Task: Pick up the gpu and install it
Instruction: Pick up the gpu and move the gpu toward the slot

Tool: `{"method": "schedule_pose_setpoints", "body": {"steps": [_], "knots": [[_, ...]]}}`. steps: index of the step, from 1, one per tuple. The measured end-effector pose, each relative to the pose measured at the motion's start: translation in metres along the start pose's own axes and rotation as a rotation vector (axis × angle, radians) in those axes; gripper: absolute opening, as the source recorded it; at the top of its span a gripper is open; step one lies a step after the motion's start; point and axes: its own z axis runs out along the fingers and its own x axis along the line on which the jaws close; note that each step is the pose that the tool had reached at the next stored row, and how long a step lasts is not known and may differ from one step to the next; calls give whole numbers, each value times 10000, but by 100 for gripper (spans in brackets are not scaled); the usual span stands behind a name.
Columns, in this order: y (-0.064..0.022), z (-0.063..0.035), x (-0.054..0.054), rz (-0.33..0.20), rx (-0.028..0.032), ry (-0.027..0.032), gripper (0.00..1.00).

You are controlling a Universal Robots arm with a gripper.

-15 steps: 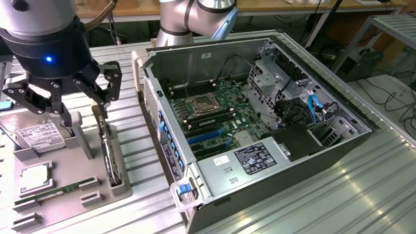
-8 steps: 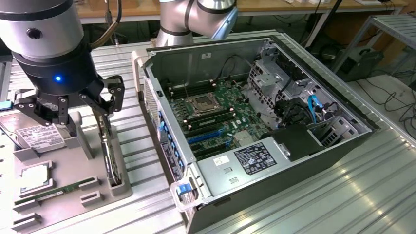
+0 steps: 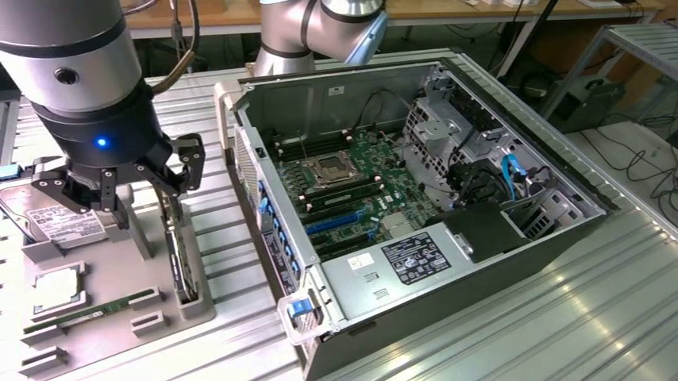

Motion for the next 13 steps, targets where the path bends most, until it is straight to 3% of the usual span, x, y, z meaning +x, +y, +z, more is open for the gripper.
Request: {"method": "schedule_pose_setpoints", "body": {"steps": [13], "knots": [[-9,149,-1,-1,14,1,60]]}}
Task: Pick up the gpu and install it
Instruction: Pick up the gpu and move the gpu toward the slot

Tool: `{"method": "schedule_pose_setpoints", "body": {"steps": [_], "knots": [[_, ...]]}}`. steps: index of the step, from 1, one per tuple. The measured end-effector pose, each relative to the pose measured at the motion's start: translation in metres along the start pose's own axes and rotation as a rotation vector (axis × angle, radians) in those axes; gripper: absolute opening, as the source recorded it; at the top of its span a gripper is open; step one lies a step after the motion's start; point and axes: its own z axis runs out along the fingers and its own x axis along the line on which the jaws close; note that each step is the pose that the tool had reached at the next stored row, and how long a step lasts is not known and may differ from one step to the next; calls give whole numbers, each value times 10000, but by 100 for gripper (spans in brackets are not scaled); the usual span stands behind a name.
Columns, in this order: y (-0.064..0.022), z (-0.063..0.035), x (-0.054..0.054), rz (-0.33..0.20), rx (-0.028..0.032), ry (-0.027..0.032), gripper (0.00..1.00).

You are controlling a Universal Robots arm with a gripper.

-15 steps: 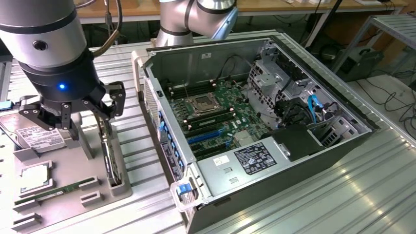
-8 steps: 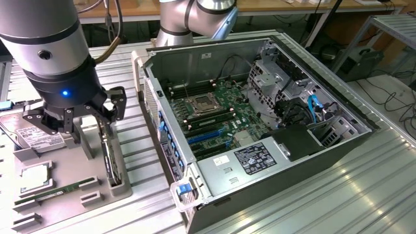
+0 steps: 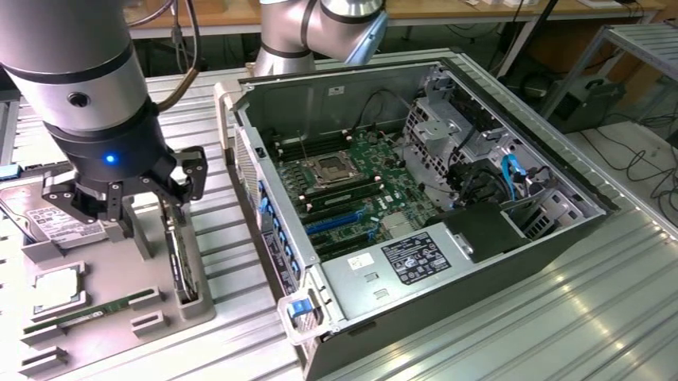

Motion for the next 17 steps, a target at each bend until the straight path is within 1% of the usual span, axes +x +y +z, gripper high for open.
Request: {"method": "schedule_pose_setpoints", "body": {"steps": [9,17], "knots": [[-2,37,1,0,-2,-2,60],[-4,93,2,0,-1,-1,60]]}}
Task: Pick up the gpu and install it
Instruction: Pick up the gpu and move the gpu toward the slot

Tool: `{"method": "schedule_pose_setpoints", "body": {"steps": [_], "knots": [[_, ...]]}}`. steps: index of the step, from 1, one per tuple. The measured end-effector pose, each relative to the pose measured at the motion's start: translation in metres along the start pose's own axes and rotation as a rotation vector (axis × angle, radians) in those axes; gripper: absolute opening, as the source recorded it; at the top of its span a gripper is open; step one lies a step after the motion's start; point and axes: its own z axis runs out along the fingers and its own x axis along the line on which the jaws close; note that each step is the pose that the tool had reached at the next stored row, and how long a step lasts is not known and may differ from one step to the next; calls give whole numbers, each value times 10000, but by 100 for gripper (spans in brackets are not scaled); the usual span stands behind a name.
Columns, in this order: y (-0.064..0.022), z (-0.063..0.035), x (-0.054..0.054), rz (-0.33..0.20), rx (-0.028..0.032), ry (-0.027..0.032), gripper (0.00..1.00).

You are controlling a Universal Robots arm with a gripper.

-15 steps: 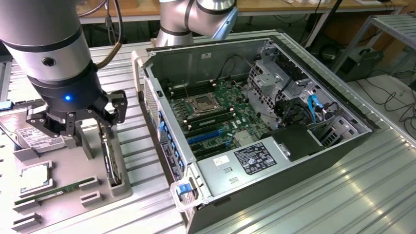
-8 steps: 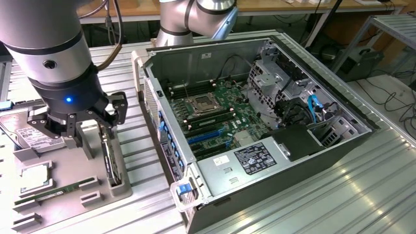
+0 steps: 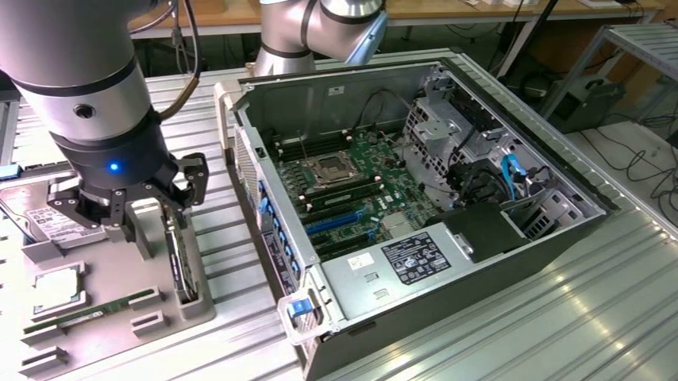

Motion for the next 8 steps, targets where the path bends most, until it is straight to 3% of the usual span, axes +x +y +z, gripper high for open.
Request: {"method": "schedule_pose_setpoints", "body": {"steps": [8], "knots": [[-2,53,1,0,0,0,60]]}}
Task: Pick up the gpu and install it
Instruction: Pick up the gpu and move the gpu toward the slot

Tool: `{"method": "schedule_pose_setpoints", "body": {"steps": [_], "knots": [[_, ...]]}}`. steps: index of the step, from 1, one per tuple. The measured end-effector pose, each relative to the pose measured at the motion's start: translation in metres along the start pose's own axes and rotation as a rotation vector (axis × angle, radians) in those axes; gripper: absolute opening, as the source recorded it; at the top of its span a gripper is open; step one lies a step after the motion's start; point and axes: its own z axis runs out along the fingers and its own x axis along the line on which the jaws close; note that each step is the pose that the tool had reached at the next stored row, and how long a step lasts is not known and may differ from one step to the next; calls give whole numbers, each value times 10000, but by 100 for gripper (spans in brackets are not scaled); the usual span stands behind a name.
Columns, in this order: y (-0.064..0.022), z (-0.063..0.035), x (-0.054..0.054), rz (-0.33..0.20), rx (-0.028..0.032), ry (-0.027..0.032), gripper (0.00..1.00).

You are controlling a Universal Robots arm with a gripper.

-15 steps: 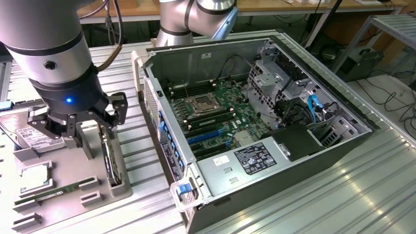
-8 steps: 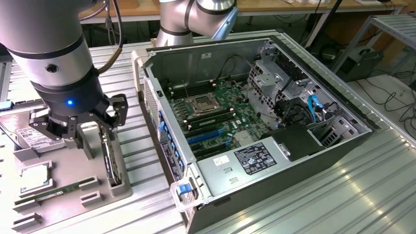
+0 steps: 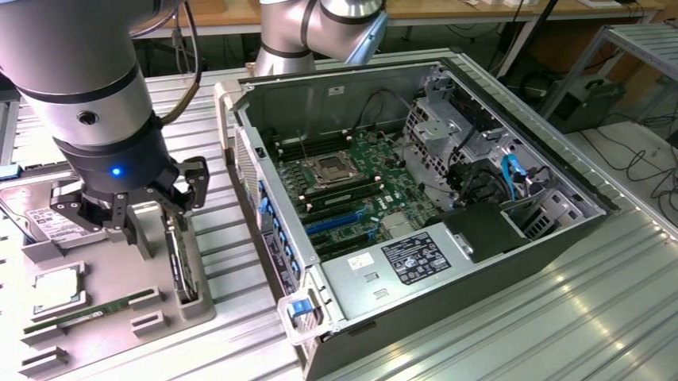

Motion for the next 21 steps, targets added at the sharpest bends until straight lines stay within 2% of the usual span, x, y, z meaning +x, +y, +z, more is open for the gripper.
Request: {"method": "schedule_pose_setpoints", "body": {"steps": [21], "knots": [[-4,81,2,0,0,0,60]]}}
